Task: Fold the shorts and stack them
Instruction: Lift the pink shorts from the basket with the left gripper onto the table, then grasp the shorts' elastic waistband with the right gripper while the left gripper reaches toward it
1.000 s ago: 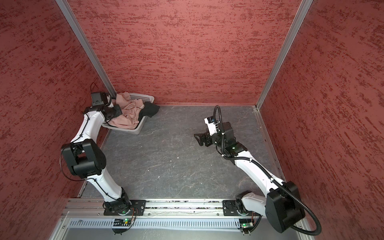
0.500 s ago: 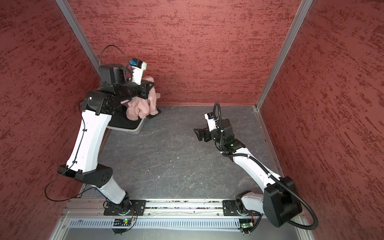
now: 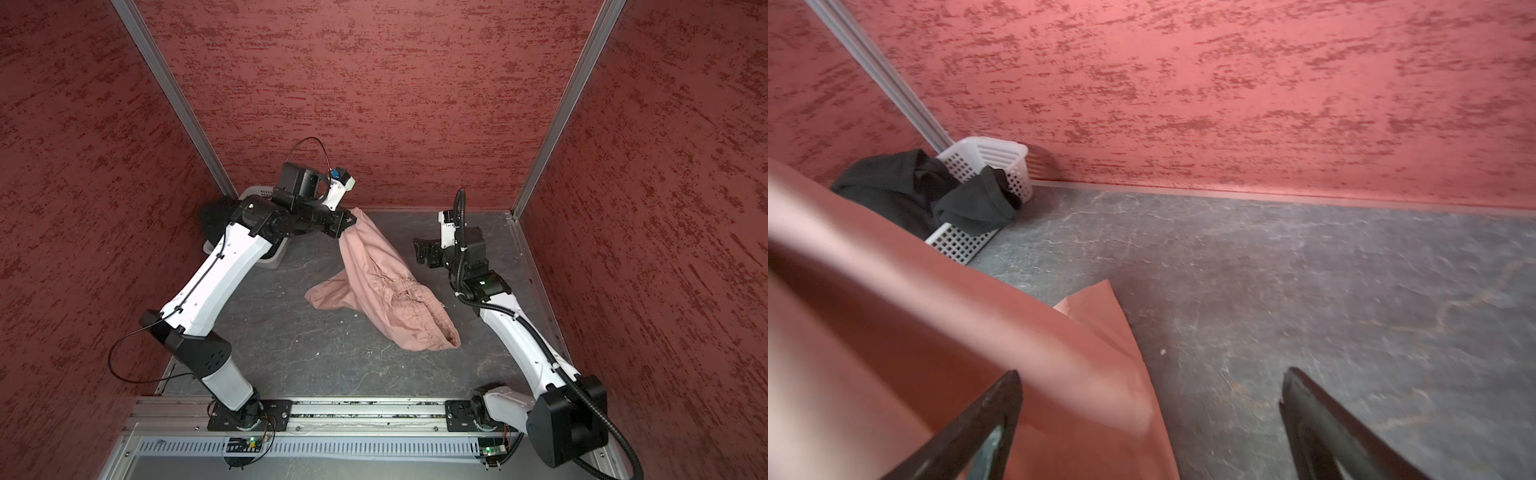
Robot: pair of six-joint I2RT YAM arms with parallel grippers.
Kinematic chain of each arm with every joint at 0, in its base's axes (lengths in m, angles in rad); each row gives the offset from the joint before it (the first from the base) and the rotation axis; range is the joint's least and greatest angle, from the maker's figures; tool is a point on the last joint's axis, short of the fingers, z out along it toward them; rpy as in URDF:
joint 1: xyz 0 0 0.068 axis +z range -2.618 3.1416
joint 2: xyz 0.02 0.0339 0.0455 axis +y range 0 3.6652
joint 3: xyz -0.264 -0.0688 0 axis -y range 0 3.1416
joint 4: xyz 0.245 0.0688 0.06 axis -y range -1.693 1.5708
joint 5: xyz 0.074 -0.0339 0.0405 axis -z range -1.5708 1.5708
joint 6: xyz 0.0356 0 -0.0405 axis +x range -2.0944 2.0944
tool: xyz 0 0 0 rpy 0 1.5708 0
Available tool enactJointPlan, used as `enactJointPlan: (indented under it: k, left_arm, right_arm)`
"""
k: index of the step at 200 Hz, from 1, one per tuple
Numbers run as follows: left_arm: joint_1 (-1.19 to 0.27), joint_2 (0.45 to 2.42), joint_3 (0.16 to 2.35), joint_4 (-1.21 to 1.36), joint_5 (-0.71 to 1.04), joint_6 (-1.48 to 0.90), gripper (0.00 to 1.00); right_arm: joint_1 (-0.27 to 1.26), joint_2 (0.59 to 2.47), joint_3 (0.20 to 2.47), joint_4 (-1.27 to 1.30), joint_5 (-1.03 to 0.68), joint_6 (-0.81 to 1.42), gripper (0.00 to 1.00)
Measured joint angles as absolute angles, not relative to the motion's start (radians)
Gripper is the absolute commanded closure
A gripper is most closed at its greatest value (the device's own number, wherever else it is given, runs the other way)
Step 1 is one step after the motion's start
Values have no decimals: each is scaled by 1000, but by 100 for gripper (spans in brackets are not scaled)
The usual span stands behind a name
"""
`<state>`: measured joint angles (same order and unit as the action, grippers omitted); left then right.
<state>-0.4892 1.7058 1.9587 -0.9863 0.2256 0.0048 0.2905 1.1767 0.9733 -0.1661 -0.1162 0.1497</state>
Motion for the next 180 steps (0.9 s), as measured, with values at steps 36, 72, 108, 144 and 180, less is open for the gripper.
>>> enactJointPlan:
  k: [36, 72, 108, 144, 180]
  left_arm:
    - [-310, 1706, 1668, -831, 227, -78, 86]
    - [-219, 1733, 1591, -741, 211, -101, 1]
    - [-245, 1690, 1547, -698, 192, -98, 1]
    - [-364, 1608, 1549, -743, 91, -67, 1]
    - [-297, 1542, 1549, -805, 89, -80, 1]
  right_arm:
    - [290, 1169, 964, -239, -96, 158, 2]
    - [290, 1206, 959, -306, -110, 177, 3]
    - [290, 1265, 959, -423, -155, 210, 8]
    - [325, 1283, 960, -495, -224, 176, 11]
    - [445, 1361, 971, -552, -269, 96, 12]
